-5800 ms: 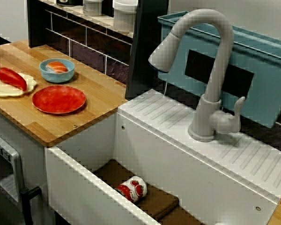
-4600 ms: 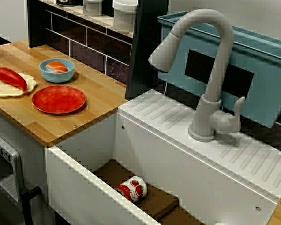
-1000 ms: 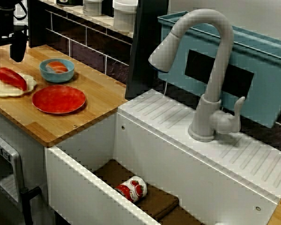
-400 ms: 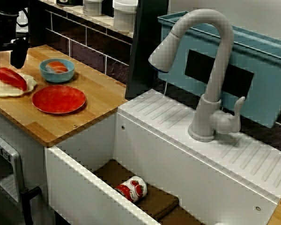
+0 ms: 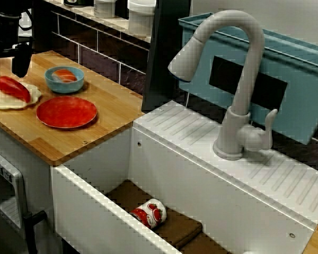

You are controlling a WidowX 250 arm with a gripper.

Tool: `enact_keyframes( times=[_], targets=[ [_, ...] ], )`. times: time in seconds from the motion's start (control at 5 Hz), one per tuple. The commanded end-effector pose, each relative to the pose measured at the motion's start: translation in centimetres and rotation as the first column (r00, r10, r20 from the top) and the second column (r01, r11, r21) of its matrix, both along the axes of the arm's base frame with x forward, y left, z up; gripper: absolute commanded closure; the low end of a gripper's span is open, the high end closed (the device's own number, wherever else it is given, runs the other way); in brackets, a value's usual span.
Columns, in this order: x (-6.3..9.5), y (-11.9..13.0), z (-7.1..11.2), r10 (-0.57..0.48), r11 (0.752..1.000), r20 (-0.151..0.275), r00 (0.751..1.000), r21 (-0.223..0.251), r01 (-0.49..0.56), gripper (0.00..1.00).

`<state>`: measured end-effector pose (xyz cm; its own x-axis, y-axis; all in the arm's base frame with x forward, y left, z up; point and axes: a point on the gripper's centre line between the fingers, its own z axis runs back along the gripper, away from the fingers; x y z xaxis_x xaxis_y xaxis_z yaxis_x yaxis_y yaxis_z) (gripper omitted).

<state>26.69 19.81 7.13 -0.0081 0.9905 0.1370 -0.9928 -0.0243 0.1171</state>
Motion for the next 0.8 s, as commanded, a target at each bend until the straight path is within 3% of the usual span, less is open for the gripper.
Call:
enact_keyframes(
  times=[0.0,0.2,0.6],
  targets=[
    [-0.3,-0.3,2.3,-0.008,1.000,0.012,1.000,0.004,0.008,0.00],
    [0.0,0.1,2.6,0.020,1.000,0.026,0.999,-0.014,-0.020,0.00],
    [0.9,0.7,1.6,0.086,0.996,0.070,0.994,-0.003,-0.086,0.00]
  ],
)
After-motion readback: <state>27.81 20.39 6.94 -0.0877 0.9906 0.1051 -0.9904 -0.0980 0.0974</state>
